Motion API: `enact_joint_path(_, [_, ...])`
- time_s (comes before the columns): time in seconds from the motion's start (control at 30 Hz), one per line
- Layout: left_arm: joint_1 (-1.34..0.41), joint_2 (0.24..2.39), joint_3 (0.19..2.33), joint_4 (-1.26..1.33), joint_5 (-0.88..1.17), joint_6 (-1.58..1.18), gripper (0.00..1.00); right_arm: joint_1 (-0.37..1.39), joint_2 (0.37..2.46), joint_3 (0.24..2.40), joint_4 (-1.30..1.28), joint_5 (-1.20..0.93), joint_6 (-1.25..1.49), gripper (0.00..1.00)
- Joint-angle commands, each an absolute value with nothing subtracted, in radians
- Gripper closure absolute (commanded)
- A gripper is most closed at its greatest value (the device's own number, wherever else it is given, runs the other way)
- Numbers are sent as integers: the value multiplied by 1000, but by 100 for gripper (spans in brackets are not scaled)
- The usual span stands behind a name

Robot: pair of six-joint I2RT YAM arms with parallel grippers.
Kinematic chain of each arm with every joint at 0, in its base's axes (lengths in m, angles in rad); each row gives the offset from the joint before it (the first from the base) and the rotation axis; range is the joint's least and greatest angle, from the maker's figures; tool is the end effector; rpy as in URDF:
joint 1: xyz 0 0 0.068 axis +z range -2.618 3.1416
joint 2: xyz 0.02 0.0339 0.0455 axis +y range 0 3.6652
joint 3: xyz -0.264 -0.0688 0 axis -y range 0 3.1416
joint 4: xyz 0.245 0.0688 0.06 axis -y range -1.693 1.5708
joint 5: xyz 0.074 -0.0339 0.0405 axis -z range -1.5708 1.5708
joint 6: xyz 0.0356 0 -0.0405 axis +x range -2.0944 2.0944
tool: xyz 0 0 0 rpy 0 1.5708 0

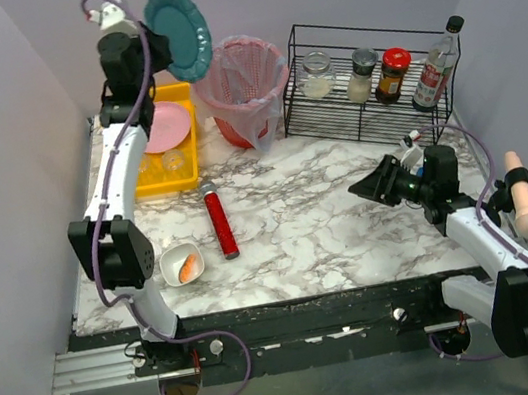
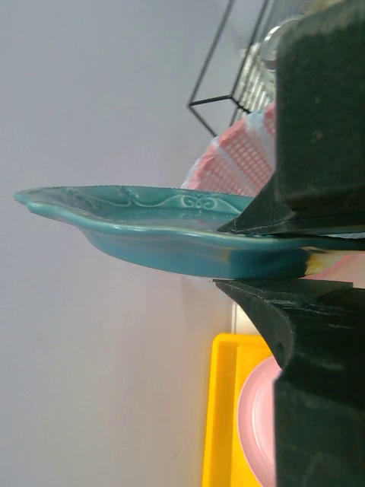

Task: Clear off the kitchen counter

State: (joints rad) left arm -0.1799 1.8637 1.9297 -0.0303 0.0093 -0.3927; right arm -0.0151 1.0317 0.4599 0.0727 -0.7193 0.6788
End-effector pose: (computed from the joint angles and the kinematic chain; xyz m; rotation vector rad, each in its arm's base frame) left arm 0.4390 -0.0802 0.4462 -0.1575 1.5451 -0.4615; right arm 0.2118 0.0203 0.2097 0.2707 2.1155 1.1426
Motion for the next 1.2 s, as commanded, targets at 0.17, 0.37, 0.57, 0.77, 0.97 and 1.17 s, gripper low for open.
enact_joint_path(0.17, [142,1732,1789,271,308,-831,100,-21,1074,446,98,-736,673,39])
enact_joint_path(0.37, [218,1862,1750,307,426,-922,100,-20,1072,440,100,-735,672,38])
enact_joint_path(0.57, [218,1943,1720,288,416,-884,100,-21,1065,434,97,-729,669,38])
enact_joint_path(0.77, [224,2020,1712,267,399,-874,100,-21,1068,434,94,-726,667,38])
enact_joint_path(0.97, [225,2075,1717,227,350,-853,100,-21,1066,437,87,-723,666,38])
enact_joint_path(1.17, [227,2124,1755,193,296,-844,100,-21,1068,440,81,-724,664,38])
